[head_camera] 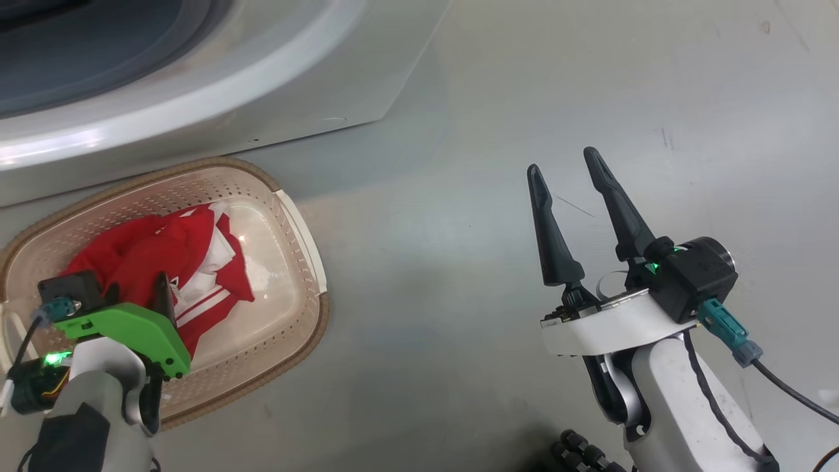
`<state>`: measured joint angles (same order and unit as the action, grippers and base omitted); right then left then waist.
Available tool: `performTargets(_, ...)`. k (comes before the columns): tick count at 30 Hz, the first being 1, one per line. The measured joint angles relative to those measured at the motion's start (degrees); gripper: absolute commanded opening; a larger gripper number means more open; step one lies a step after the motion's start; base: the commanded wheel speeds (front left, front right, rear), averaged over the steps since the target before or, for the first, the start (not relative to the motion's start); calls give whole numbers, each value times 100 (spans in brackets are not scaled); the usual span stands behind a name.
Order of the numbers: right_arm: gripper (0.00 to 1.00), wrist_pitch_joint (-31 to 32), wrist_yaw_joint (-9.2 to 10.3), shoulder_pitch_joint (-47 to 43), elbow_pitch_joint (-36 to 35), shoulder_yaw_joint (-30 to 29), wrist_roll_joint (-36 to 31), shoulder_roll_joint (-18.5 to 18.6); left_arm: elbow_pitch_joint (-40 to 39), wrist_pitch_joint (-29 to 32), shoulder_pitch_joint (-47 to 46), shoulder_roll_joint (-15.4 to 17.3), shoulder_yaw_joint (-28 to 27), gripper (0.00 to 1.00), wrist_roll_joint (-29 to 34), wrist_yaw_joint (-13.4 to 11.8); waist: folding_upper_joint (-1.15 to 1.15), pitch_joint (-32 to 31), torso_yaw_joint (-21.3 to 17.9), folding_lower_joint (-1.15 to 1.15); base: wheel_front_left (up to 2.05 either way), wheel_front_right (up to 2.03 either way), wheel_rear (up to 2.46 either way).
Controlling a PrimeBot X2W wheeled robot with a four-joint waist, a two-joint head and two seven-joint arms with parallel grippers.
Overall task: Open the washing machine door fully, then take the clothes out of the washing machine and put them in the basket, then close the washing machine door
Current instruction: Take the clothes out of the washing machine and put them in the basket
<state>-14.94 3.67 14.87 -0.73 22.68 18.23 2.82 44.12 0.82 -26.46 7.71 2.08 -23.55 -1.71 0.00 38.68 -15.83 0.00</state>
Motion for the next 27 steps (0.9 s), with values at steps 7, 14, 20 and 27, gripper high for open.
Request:
performTargets(7,100,0,-2,0,199,-90,-43,0,138,-544,-3,-57,170,100,69,232,0,-275,113,0,0,0,0)
performTargets(14,100,0,-7,-27,412,-240,-169,1,93,-1220,10,-183,300,100,165,399,0,-664,299,0,0,0,0)
performTargets(20,100,0,-62,-192,545,-405,-233,8,-155,-1507,87,-322,356,100,183,461,0,-1024,535,0,0,0,0)
performTargets(27,100,0,-109,-391,668,-505,-325,5,-622,-1526,326,-347,372,100,266,503,0,-1461,836,0,0,0,0)
